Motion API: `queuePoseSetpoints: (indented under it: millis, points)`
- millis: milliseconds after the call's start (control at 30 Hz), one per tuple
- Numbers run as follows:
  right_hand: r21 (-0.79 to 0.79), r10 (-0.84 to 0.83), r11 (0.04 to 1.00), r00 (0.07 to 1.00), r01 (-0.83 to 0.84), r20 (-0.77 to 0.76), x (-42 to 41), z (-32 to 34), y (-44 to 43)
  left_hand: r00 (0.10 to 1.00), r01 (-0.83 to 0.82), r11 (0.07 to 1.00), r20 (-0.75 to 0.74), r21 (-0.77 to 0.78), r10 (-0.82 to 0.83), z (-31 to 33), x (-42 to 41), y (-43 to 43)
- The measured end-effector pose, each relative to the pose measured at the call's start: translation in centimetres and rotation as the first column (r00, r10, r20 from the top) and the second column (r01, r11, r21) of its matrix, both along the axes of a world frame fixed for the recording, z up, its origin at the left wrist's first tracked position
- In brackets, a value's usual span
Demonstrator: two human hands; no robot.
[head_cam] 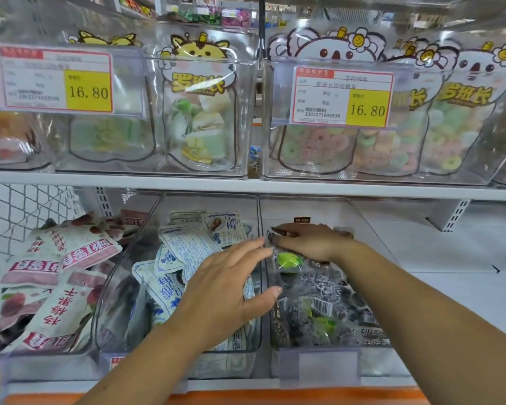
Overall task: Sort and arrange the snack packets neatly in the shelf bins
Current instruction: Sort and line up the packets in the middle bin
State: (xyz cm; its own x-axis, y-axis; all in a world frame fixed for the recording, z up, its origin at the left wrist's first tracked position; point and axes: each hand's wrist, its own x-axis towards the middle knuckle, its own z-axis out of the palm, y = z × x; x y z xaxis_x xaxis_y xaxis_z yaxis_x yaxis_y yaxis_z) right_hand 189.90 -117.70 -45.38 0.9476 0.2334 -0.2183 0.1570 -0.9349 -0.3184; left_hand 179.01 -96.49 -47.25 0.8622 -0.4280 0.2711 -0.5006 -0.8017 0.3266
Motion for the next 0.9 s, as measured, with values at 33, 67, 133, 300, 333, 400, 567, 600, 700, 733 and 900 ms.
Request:
queuePoseSetpoints:
  millis: [33, 67, 133, 300, 333, 400, 567, 600, 700, 733, 900]
  points:
    - [-0.018, 0.038, 0.999, 0.999, -0.039, -0.012, 0.0, 0.0, -0.2, 1.0, -0.002, 1.0, 0.001, 0.004, 0.002, 0.0, 0.0, 0.0]
    - [-0.031, 0.074, 0.997, 0.997, -0.075, -0.021, -0.3, 0.4, -0.7, 1.0, -0.004, 1.0, 0.003, 0.009, 0.004, 0.0, 0.0, 0.1]
    - [-0.07, 0.125, 0.99, 0.992, -0.125, 0.0, -1.1, 1.1, -2.2, 1.0, -0.008, 1.0, 0.009, 0.018, 0.008, 0.1, 0.0, 0.1]
    - [-0.118, 0.141, 0.985, 0.98, -0.124, 0.143, -3.1, 0.4, -5.5, 1.0, -0.007, 1.0, 0.013, 0.023, 0.006, 0.1, -0.1, 0.2]
    - [-0.129, 0.137, 0.985, 0.975, -0.116, 0.172, -3.4, 0.2, -5.5, 1.0, -0.006, 1.0, 0.012, 0.023, 0.006, 0.1, -0.1, 0.2]
    - [-0.139, 0.128, 0.985, 0.968, -0.099, 0.216, -3.6, -0.1, -5.4, 1.0, -0.007, 1.0, 0.008, 0.023, 0.007, 0.0, -0.2, 0.2]
    - [-0.08, 0.069, 0.995, 0.976, -0.054, 0.204, -3.7, 0.8, -4.5, 1.0, 0.002, 1.0, -0.004, 0.01, -0.002, 0.0, -0.2, 0.3]
    - [0.027, 0.035, 0.999, 0.981, -0.041, 0.188, -4.2, 1.7, -4.3, 1.0, 0.005, 1.0, -0.011, 0.01, -0.005, 0.0, -0.2, 0.3]
    - [0.127, 0.069, 0.989, 0.998, -0.069, 0.009, -7.0, 4.1, -4.1, 0.999, 0.031, 0.999, -0.037, 0.035, -0.029, 0.2, -0.2, 0.5]
    - [-0.011, 0.121, 0.992, 0.99, -0.122, -0.078, -8.1, 4.2, -3.9, 0.998, 0.041, 0.998, -0.041, 0.047, -0.039, 0.2, -0.2, 0.6]
    - [-0.335, 0.153, 0.922, 0.976, -0.197, -0.154, -7.2, 2.0, -2.8, 0.996, 0.067, 0.996, -0.059, 0.053, -0.064, 0.4, -0.3, 0.7]
